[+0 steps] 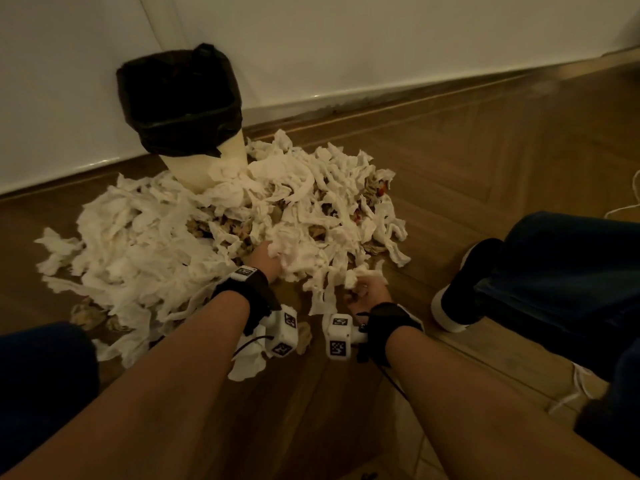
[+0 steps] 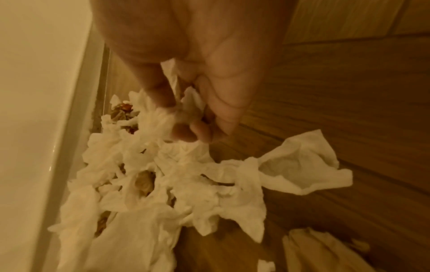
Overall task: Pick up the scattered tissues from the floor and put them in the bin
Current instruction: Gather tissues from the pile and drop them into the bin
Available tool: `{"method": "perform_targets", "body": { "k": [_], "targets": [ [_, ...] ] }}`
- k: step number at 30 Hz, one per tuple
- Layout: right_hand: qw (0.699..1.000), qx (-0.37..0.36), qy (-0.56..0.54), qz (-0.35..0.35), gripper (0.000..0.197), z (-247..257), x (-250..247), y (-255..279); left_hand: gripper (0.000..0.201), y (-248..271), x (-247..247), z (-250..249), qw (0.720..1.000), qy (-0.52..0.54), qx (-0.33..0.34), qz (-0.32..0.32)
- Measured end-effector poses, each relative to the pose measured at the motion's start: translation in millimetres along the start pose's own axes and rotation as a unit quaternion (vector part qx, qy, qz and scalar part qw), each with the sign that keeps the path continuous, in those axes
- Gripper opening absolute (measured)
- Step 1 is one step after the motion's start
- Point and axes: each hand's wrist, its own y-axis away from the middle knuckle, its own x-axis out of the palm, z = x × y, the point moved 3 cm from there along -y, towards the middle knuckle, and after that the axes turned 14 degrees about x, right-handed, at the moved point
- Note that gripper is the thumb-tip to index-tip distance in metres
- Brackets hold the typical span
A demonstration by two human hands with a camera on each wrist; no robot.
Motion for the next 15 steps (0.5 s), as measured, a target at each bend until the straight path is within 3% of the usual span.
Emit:
{"method": "perform_targets", "body": {
  "k": [3, 5, 6, 8, 10, 13, 15],
  "targets": [
    [0.993, 0.025, -0.109, 0.046, 0.030, -0.6, -1.3, 3.8, 0.037, 4.6, -8.4, 3.0, 0.994, 0.080, -0.052, -0.048],
    [0.989, 0.015, -0.115, 0.089, 0.035, 0.3, 1.4, 11.1, 0.037, 9.3, -15.2, 4.3, 0.993, 0.080, -0.068, -0.051],
    [0.987, 0.017, -0.121, 0.106, 0.038, 1.6, 3.5, 13.3, 0.038, 10.5, -18.1, 4.8, 0.983, 0.142, -0.087, -0.082],
    [0.987, 0.017, -0.123, 0.103, 0.043, 5.4, 7.6, 20.7, 0.038, 12.2, -20.5, 9.3, 0.909, 0.369, -0.149, -0.124],
    [0.989, 0.022, -0.112, 0.098, 0.043, 8.8, 12.2, 28.4, 0.042, 12.8, -22.9, 5.9, 0.858, 0.474, -0.145, -0.134],
    [0.988, 0.027, -0.109, 0.108, 0.038, 14.6, 21.6, 38.9, 0.063, 14.5, -33.1, -0.7, 0.877, 0.454, -0.133, -0.090],
    [0.989, 0.009, -0.091, 0.112, 0.038, 19.5, 30.2, 48.3, 0.064, 16.8, -43.7, -2.3, 0.896, 0.413, -0.133, -0.090]
  ]
}}
